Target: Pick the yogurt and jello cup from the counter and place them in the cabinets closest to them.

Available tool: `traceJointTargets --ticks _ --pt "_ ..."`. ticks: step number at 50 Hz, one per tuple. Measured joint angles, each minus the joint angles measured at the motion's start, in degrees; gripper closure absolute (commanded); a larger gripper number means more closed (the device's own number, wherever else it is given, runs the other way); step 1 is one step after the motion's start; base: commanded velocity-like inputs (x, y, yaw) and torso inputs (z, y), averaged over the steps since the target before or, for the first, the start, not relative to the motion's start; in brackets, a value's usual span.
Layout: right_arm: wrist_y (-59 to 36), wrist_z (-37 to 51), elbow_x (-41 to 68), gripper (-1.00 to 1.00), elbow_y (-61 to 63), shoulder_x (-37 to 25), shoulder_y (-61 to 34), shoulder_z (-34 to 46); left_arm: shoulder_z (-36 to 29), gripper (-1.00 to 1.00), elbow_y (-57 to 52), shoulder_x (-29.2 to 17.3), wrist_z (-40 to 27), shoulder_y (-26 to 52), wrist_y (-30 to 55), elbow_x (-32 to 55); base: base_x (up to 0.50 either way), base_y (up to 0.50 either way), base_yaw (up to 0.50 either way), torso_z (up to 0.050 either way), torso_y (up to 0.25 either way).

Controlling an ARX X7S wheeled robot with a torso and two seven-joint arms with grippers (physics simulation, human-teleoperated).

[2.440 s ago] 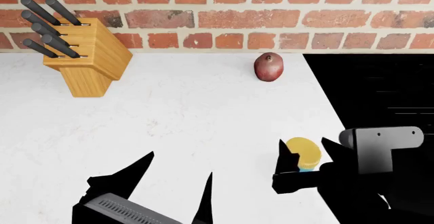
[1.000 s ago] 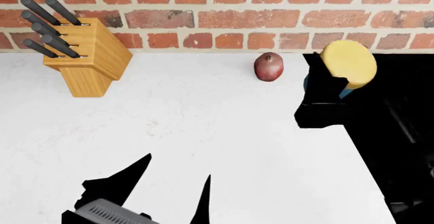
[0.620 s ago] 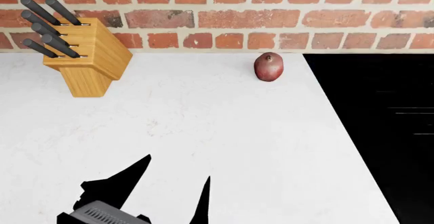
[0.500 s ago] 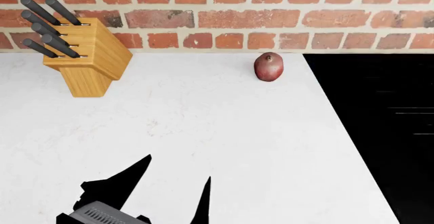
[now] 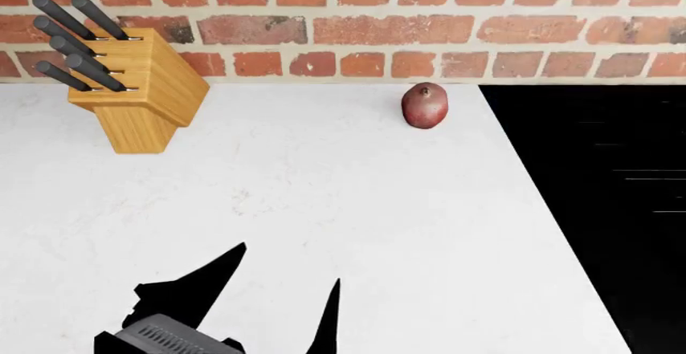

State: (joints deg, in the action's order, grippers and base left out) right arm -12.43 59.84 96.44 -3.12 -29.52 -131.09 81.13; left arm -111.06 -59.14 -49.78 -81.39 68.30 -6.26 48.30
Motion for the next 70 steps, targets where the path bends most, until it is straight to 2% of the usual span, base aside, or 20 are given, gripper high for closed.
traceJointTargets --ticks 8,17,24,31,32,52,70 --pt "-6.6 -11.1 -2.8 1.00 -23.4 9.8 -0.1 -0.7 -0.3 -1.00 0.4 0.5 0.1 0.2 -0.6 0.2 0.00 0.00 0.00 0.000 0.000" --pt "-11.3 -21.7 -6.9 1.00 -44.3 18.8 -0.5 -1.7 -0.6 -1.00 0.5 1.2 -0.3 0.4 -0.5 0.6 0.00 0.00 0.00 0.000 0.000" --pt "-12.7 -26.0 -9.6 1.00 -52.2 22.3 -0.7 -2.7 -0.7 -1.00 0.5 1.7 -0.8 0.7 -0.3 0.9 0.00 0.00 0.00 0.000 0.000" --pt "-13.2 -27.6 -11.0 1.00 -54.7 23.4 -0.6 -3.5 -0.7 -1.00 0.6 2.2 -1.1 0.9 -0.3 1.3 0.00 0.00 0.00 0.000 0.000" --pt "-13.2 -27.6 -11.2 -1.00 -54.8 23.4 -0.6 -3.6 -0.7 -1.00 0.6 2.2 -1.1 1.0 -0.2 1.3 0.00 0.00 0.00 0.000 0.000" --pt "-14.9 -26.0 -12.5 -1.00 -48.8 19.5 1.2 -7.9 -1.0 -1.00 0.4 3.1 -1.8 1.8 -0.1 1.9 0.00 0.00 0.00 0.000 0.000" --pt "-16.9 -16.8 -2.4 -1.00 -35.1 13.3 1.4 -7.9 -1.7 -1.00 0.1 3.2 -2.1 2.0 -0.2 1.2 0.00 0.00 0.00 0.000 0.000"
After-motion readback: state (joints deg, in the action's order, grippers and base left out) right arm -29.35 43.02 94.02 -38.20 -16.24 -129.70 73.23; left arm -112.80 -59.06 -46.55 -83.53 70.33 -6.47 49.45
